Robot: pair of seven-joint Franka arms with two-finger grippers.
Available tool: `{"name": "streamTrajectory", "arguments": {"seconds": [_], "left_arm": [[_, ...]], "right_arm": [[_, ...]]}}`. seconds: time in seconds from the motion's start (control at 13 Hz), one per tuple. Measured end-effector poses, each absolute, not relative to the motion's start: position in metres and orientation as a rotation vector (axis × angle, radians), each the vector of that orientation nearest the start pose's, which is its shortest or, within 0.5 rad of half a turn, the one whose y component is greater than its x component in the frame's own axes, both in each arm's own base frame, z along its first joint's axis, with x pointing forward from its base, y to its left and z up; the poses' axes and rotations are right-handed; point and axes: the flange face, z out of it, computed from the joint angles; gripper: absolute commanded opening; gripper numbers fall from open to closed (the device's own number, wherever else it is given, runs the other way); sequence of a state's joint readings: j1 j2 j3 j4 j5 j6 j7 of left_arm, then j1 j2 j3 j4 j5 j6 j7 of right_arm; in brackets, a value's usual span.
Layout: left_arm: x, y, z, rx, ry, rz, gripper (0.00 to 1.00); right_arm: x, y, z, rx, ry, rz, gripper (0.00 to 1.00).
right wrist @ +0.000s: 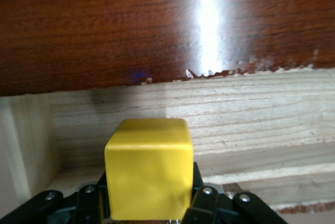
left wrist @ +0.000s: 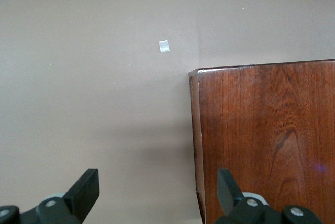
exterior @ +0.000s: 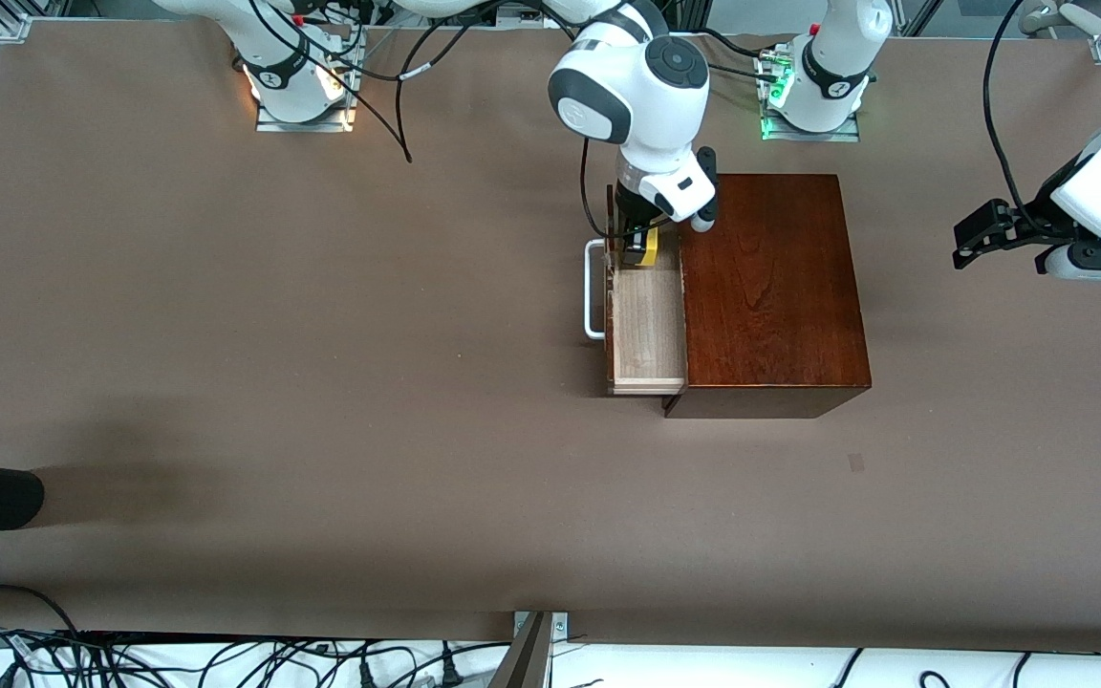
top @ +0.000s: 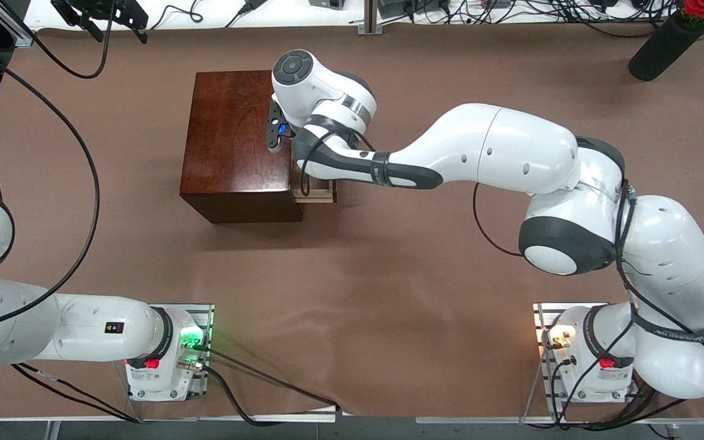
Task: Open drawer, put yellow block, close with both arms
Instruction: 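Open the right gripper and withdraw it from the drawer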
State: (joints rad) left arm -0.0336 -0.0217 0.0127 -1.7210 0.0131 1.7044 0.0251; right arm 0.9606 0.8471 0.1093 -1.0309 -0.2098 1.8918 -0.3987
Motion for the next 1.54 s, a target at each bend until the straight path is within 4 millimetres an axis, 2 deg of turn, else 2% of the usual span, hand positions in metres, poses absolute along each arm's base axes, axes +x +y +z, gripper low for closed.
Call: {"name": "streamTrajectory", "arguments": {"seconds": [0.31,0.38,0.46,0.69,0.85,0.92,1.08,1.15,1.31,1.54], "left_arm": [[0.554,-0.013,0.576,-3.128,0.081,0.011,1.0],[0.554,-0.013,0.576,-3.128,0.083,0.017,1.0],[0.554,-0.013,0.576,-3.128,0.084,0.018,1.0],[0.554,-0.014,0.578,-3.128,0.085,0.015,1.0],[0.554,-0.014,0.578,-3.128,0.085,0.015,1.0],[0.554,-0.014,0.578,-3.128,0.085,0.015,1.0],[0.554,-0.014,0.578,-3.128,0.086,0.014,1.0],[0.554,-0.014,0.579,-3.128,0.086,0.014,1.0],[0.554,-0.015,0.578,-3.127,0.088,0.018,1.0],[0.557,-0.02,0.581,-3.13,0.099,0.066,1.0]], "right_arm": [[0.411,0.657,0.323,-2.374,-2.218,-0.086,0.02],[0.411,0.657,0.32,-2.374,-2.22,-0.084,0.85],[0.412,0.657,0.317,-2.374,-2.22,-0.084,1.0],[0.416,0.656,0.32,-2.38,-2.213,-0.102,1.0],[0.42,0.656,0.333,-2.384,-2.204,-0.135,1.0],[0.424,0.655,0.346,-2.39,-2.194,-0.162,1.0],[0.438,0.645,0.393,-2.414,-2.151,-0.25,1.0],[0.448,0.633,0.423,-2.434,-2.119,-0.298,1.0],[0.482,0.593,0.485,-2.502,-2.021,-0.396,1.0],[0.556,0.501,0.55,-2.643,-1.814,-0.512,1.0]]}}
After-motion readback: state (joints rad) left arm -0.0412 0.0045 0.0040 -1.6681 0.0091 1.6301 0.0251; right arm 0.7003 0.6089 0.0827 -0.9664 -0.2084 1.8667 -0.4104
